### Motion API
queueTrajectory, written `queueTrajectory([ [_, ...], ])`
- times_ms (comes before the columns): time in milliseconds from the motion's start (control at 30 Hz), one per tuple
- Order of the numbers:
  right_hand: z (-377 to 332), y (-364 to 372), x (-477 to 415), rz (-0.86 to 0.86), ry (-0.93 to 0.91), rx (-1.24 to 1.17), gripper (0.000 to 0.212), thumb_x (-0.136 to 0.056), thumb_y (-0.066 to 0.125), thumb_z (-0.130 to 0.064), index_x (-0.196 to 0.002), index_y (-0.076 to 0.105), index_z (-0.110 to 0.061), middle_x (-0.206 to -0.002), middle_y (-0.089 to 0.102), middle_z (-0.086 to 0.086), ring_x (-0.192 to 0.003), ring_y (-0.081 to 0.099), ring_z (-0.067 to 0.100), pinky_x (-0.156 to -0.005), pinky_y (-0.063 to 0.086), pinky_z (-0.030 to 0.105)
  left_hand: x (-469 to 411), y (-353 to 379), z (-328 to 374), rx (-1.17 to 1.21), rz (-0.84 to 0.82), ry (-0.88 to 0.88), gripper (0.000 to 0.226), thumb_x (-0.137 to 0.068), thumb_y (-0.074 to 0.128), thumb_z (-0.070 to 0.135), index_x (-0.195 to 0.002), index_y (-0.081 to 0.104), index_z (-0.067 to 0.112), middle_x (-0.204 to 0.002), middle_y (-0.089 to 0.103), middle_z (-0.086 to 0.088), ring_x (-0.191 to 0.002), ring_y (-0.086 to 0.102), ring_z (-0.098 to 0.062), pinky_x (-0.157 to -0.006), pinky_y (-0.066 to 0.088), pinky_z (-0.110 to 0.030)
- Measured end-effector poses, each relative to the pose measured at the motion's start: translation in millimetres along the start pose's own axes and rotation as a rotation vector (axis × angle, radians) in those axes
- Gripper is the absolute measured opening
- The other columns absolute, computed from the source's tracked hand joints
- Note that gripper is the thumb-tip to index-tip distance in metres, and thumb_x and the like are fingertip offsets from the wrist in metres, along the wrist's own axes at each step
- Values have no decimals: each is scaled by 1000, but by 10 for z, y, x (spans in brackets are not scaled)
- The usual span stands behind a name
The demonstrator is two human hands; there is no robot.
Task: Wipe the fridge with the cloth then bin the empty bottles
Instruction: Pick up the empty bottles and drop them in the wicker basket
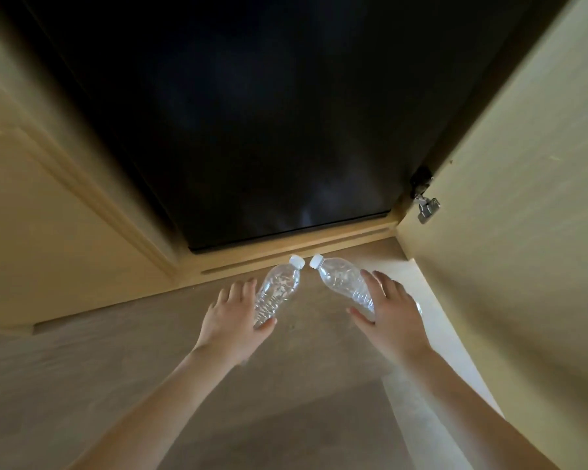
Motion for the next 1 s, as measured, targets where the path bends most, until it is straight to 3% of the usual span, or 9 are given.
queueTrajectory([
  [100, 296, 281, -153, -147, 112, 113, 82, -91, 55, -60, -156, 24, -22, -155, 36, 11, -137, 40, 31, -108, 36, 44, -69, 198, -77, 34, -77, -77, 89, -89, 47, 67, -153, 18, 13, -146, 44, -4, -131, 47, -24, -102, 46, -36],
  [167, 418, 392, -187, -182, 149, 145, 84, -90, 55, -61, -155, 20, -20, -148, 43, 9, -129, 48, 30, -101, 41, 42, -98, 298, -104, 49, -96, -109, 85, -88, 49, 66, -149, 24, 12, -139, 52, -5, -123, 53, -24, -96, 50, -36],
  [267, 471, 481, -180, -191, 146, 185, 79, -91, 57, -57, -151, 28, -16, -129, 58, 6, -112, 57, 28, -88, 45, 39, -123, 395, -94, 67, -90, -123, 69, -89, 51, 62, -136, 38, 13, -125, 60, -4, -112, 58, -23, -89, 52, -35],
  [467, 394, 351, 128, -192, 257, 6, 64, -88, 63, -50, -137, 45, -12, -114, 60, 7, -108, 54, 27, -84, 48, 38, 79, 330, -63, 200, -40, -187, 56, -88, 56, 55, -124, 48, 13, -115, 60, -4, -106, 57, -24, -87, 49, -35],
  [700, -150, -786, 829, -155, 392, -256, 63, -85, 71, -44, -137, 49, -15, -116, 61, 9, -113, 54, 30, -85, 48, 38, 944, -533, 124, 331, -79, -295, 50, -85, 61, 54, -110, 48, 13, -110, 60, -5, -105, 58, -28, -75, 43, -34],
  [800, -481, -1402, 1108, -172, 400, -302, 61, -84, 70, -41, -134, 50, -15, -113, 61, 9, -112, 54, 31, -84, 48, 37, 1361, -1197, 272, 331, -83, -321, 49, -84, 62, 54, -105, 47, 12, -107, 61, -7, -103, 59, -31, -74, 43, -35],
  [1000, -1215, -3085, 1491, -177, 371, -404, 61, -86, 73, -38, -135, 49, -10, -119, 62, 15, -114, 55, 37, -89, 48, 40, 2302, -2890, 869, 346, -19, -275, 50, -86, 62, 55, -113, 49, 14, -108, 63, -5, -102, 60, -28, -79, 47, -36],
])
Point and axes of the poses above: each hand's wrist, its own x-axis away from the middle knuckle, its own y-axis out of the palm, z = x × y, the point moved 10 cm from there along -x, towards the middle knuckle
